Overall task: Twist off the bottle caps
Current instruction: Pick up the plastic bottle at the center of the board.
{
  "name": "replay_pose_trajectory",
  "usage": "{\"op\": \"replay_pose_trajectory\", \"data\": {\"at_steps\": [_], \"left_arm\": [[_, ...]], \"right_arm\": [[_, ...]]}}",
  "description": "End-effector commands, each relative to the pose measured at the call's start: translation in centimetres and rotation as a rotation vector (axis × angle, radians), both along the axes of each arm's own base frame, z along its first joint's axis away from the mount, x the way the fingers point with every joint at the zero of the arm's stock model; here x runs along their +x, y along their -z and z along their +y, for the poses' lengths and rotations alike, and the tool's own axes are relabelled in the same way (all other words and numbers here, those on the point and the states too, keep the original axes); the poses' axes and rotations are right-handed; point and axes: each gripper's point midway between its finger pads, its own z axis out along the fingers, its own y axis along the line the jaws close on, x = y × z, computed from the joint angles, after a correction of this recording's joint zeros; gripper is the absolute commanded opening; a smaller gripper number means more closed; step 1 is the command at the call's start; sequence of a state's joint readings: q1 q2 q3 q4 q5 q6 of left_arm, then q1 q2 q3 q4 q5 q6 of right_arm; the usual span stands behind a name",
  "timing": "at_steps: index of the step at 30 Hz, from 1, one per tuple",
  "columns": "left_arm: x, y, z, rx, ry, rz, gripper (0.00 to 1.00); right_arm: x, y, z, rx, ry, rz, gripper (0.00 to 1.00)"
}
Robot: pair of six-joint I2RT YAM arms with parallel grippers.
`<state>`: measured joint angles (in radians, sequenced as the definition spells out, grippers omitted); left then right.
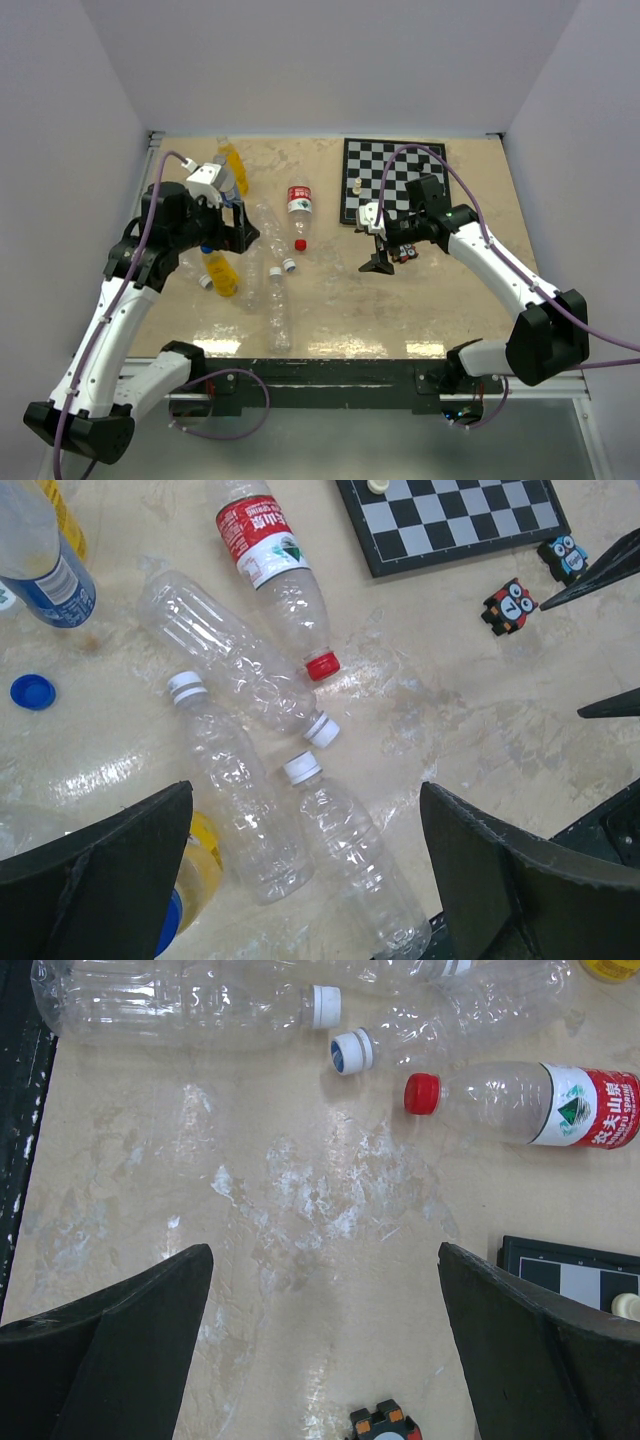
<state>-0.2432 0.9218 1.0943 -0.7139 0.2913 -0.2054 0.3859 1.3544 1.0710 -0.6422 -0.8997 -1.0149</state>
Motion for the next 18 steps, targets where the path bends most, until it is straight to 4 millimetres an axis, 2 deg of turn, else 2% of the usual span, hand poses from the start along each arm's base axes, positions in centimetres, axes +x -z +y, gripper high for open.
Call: {"op": "replay_pose_trajectory", "data": {"at_steps": [1, 4, 12, 15, 18], "left_arm": [[0.0, -0.7, 0.0, 0.045, 0.008, -0.009, 1.00], [0.3, -0.3, 0.5, 0.086, -0.019, 0.007, 1.00], [1.2, -1.0, 3.2, 0.176, -0.155, -0.030, 1.00], [1.3, -0.4, 5.5, 0.245, -0.261, -0.018, 1.00], [0.5, 0.5, 6.3, 0.251, -0.316, 0.011, 0.99]], "right_arm": [[-0.2, 0.2, 0.2, 0.006, -0.016, -0.001, 0.98], [-0.3, 0.1, 0.2, 0.009, -0.017, 0.000, 0.98], [-0.4, 0.0, 0.3, 0.011, -0.020, -0.001, 0.98], [-0.4, 0.0, 0.3, 0.010, -0.019, -0.002, 0.98], [-0.4, 0.1, 0.2, 0.008, -0.018, -0.001, 0.98]]}}
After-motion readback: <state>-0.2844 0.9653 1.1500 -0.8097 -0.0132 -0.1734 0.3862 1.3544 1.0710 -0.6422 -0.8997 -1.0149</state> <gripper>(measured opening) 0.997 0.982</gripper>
